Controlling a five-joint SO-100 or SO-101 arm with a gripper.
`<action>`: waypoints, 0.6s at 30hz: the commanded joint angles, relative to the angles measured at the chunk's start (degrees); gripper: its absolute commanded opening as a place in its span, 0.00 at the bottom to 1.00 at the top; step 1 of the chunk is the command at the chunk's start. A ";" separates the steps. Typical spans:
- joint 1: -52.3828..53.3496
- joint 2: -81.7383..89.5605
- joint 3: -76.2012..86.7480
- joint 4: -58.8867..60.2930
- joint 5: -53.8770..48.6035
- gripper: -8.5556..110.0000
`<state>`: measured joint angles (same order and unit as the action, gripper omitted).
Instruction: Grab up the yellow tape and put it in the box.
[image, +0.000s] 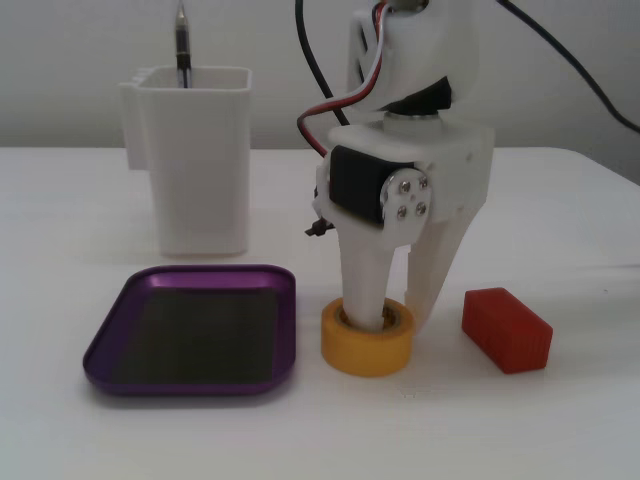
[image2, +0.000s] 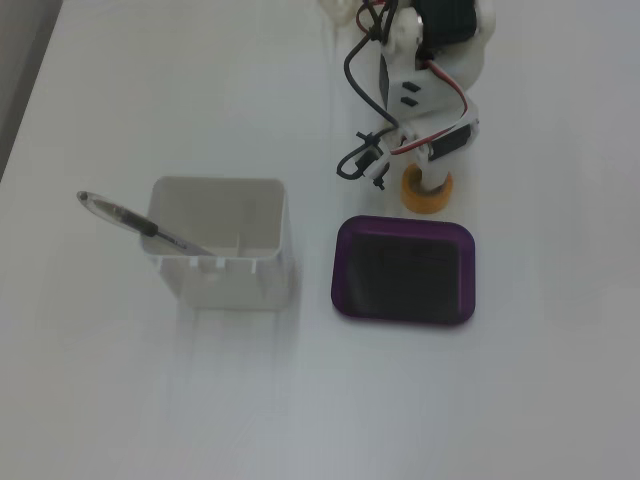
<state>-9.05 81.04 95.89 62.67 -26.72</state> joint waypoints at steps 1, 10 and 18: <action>0.09 0.97 -2.37 0.35 0.35 0.06; 6.24 8.61 -13.10 0.18 15.91 0.07; 8.79 10.90 -23.47 -0.26 17.49 0.07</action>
<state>-1.67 87.89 76.73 62.93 -10.02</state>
